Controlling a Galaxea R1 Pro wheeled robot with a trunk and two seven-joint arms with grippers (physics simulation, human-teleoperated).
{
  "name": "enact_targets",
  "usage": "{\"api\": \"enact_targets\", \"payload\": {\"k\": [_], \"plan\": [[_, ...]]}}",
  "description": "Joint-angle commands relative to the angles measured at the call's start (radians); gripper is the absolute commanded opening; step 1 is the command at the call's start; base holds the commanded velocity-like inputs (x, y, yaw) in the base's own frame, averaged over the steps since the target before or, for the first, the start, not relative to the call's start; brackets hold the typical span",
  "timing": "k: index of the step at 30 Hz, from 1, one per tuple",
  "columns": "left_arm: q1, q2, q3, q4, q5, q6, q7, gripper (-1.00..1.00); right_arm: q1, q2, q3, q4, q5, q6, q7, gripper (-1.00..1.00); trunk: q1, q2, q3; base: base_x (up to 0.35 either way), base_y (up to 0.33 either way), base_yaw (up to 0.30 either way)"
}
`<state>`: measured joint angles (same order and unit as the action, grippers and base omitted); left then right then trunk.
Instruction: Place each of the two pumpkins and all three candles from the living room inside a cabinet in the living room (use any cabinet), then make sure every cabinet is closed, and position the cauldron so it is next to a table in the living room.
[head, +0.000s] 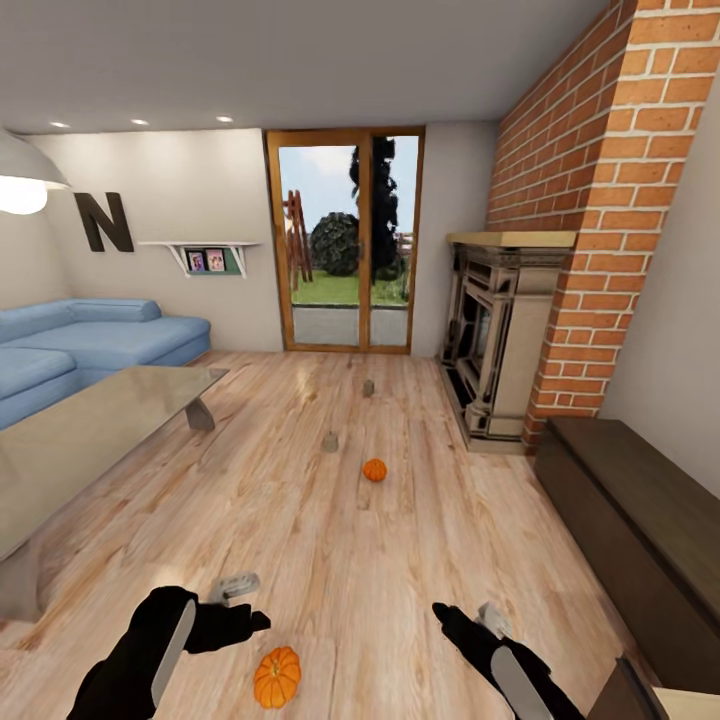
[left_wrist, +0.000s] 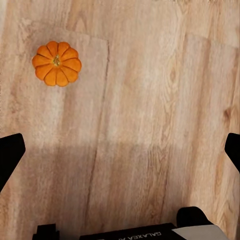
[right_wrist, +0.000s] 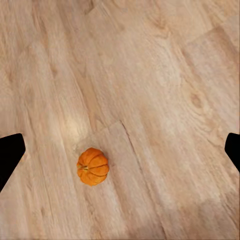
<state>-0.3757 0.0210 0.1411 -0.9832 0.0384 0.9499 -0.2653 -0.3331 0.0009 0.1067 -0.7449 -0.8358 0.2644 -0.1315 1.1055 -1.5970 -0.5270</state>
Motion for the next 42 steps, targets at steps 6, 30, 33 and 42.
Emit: {"api": "enact_targets", "payload": {"k": [6,30,33,42], "plan": [[0.000,0.001,0.001,0.001,0.000,-0.021,-0.001,1.00,-0.020,-0.007,0.006,-0.094,-0.001,0.070,-0.090,1.00,0.000,0.000,0.000,0.220,0.054,0.000],[-0.014,0.077,0.094,0.040,0.075,-0.001,-0.277,1.00,-0.147,0.015,0.093,-0.135,0.002,0.063,-0.302,1.00,0.000,0.000,0.000,0.021,0.005,0.000],[-0.032,0.085,0.095,0.033,0.077,0.007,-0.306,1.00,-0.147,0.019,0.098,-0.142,0.003,0.062,-0.303,1.00,0.000,0.000,0.000,0.000,0.000,0.000],[-0.052,0.103,0.100,0.029,0.082,0.052,-0.337,1.00,-0.146,0.017,0.133,-0.179,0.001,0.063,-0.304,1.00,0.000,0.000,0.000,0.044,0.000,0.000]]}}
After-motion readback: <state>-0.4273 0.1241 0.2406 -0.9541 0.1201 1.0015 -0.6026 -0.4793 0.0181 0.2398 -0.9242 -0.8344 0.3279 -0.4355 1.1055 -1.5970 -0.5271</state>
